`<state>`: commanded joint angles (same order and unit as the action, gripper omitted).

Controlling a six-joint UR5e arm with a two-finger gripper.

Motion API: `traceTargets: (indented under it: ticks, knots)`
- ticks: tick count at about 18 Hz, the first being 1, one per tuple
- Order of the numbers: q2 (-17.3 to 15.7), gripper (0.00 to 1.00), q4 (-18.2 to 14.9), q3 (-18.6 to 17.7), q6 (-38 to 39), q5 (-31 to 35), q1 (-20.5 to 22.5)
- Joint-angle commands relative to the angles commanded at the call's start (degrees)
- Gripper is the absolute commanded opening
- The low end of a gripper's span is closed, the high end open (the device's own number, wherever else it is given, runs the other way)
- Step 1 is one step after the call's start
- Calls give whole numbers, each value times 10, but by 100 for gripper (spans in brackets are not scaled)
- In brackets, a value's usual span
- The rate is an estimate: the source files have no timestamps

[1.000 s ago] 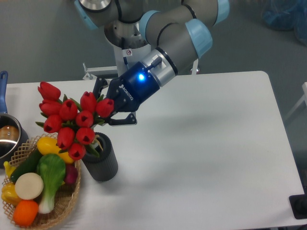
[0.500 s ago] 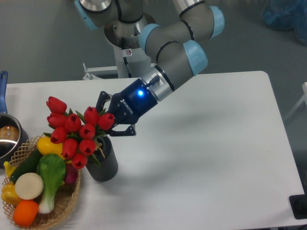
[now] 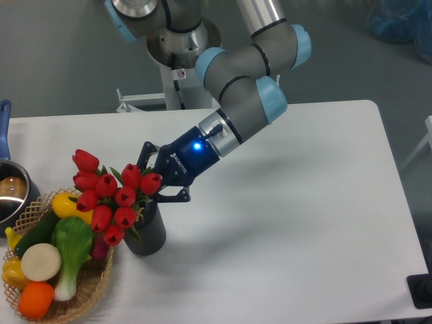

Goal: Insert the flowers into the vase
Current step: 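Open the gripper to release the tulips in the vase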

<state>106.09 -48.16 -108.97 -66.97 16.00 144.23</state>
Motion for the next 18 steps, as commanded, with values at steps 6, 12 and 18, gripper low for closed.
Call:
traceTargets:
  ticks: [6, 12, 18]
  knots:
    - [-4, 100, -1, -12, -1, 0, 2]
    - [-15, 100, -1, -14, -3, 1, 18]
    - [-72, 100, -1, -9, -4, 204, 41]
